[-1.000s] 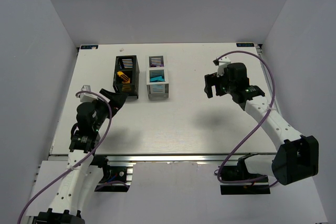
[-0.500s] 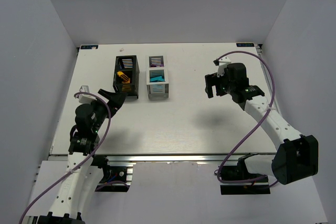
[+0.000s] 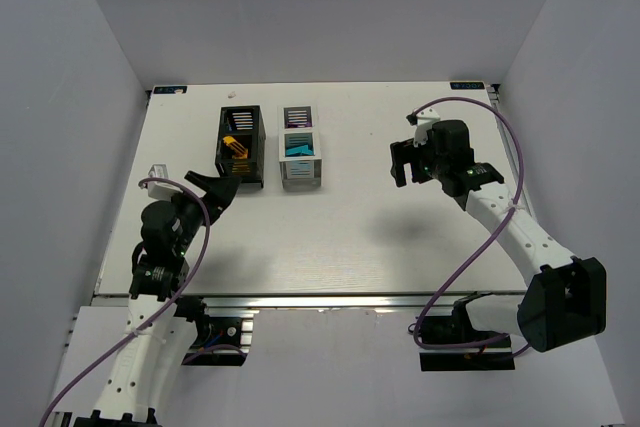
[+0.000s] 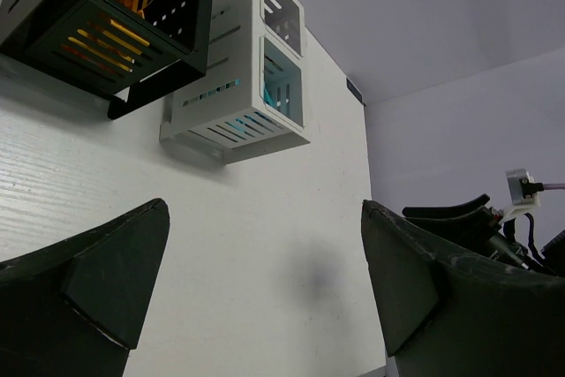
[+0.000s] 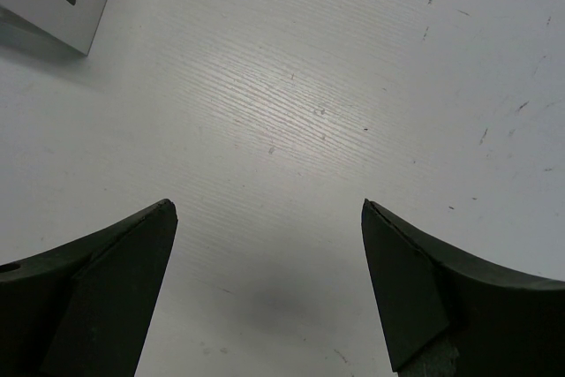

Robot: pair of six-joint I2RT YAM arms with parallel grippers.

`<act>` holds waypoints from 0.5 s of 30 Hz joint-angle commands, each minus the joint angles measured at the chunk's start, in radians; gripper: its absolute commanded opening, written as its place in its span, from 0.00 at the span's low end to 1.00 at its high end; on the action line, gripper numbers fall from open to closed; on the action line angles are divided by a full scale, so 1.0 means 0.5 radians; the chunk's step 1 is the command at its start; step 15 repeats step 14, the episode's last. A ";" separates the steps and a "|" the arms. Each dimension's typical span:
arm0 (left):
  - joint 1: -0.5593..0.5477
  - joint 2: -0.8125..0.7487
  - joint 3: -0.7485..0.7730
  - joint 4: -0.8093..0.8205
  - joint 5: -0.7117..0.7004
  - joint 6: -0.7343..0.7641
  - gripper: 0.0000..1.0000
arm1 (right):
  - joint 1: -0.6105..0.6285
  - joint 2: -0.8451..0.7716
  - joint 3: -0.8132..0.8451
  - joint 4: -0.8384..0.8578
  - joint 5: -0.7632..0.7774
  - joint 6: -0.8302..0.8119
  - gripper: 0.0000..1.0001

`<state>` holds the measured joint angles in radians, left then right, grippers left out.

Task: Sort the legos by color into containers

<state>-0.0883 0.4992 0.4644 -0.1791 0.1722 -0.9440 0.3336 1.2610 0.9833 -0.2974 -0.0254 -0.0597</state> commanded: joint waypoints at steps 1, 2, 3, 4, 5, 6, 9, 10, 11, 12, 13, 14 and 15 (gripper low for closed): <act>0.008 -0.026 -0.015 -0.013 -0.022 0.004 0.98 | -0.011 -0.064 -0.021 0.046 0.032 -0.009 0.90; 0.008 -0.026 -0.012 -0.016 -0.022 0.004 0.98 | -0.011 -0.071 -0.021 0.049 0.032 -0.009 0.89; 0.005 -0.026 -0.015 -0.016 -0.022 0.004 0.98 | -0.014 -0.074 -0.021 0.049 0.032 -0.009 0.89; 0.008 -0.026 -0.015 -0.013 -0.016 0.004 0.98 | -0.011 -0.074 -0.021 0.049 0.035 -0.009 0.89; 0.008 -0.026 -0.015 -0.016 -0.019 0.004 0.98 | -0.014 -0.074 -0.021 0.052 0.038 -0.009 0.89; 0.008 -0.026 -0.015 -0.010 -0.016 0.004 0.98 | -0.011 -0.077 -0.024 0.052 0.038 -0.012 0.89; 0.005 -0.023 -0.015 -0.007 -0.010 0.007 0.98 | -0.011 -0.077 -0.024 0.055 0.042 -0.013 0.90; 0.008 -0.020 -0.018 -0.004 -0.010 0.007 0.98 | -0.014 -0.083 -0.024 0.058 0.042 -0.013 0.89; 0.005 -0.020 -0.018 -0.001 -0.007 0.010 0.98 | -0.014 -0.092 -0.034 0.061 0.038 -0.016 0.89; 0.008 -0.020 -0.021 0.002 -0.007 0.010 0.98 | -0.014 -0.098 -0.040 0.070 0.038 -0.010 0.89; 0.008 -0.017 -0.021 0.005 -0.007 0.016 0.98 | -0.014 -0.101 -0.040 0.076 0.042 0.015 0.89; 0.005 -0.023 -0.027 0.005 -0.004 0.020 0.98 | -0.014 -0.113 -0.037 0.070 0.042 0.012 0.90; 0.005 -0.023 -0.027 0.005 -0.004 0.020 0.98 | -0.014 -0.113 -0.037 0.070 0.042 0.012 0.90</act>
